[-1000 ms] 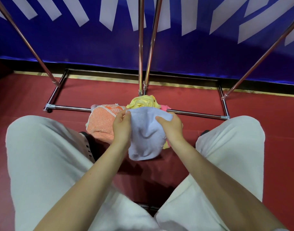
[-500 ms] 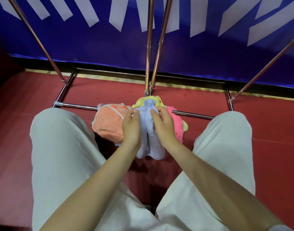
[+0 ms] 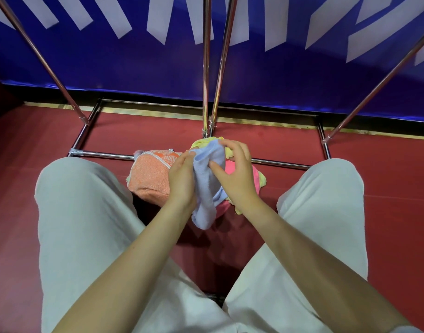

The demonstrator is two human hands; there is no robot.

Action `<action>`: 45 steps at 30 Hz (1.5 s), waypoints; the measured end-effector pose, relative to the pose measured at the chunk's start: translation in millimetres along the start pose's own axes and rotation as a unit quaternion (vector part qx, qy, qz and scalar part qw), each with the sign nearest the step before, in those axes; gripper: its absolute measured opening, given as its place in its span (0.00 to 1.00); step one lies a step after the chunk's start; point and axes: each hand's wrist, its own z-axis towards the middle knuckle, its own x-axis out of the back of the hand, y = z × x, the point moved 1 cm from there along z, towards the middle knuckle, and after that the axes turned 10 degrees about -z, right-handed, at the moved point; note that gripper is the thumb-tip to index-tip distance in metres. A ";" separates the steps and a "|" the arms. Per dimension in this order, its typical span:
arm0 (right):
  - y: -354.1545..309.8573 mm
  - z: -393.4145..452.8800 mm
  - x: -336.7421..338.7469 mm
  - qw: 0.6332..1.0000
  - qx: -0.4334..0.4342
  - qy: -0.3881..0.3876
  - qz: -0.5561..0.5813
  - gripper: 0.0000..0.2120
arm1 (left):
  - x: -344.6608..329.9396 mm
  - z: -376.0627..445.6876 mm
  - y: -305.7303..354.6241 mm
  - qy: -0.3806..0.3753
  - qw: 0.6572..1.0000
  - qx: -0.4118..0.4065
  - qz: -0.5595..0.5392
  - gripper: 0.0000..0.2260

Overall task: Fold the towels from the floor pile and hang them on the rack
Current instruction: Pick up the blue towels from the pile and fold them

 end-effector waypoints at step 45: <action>59.6 -40.1 -32.1 0.891 -0.292 -0.318 0.143 0.11 | 32.2 19.0 50.3 0.031 0.988 -0.138 -0.064 0.11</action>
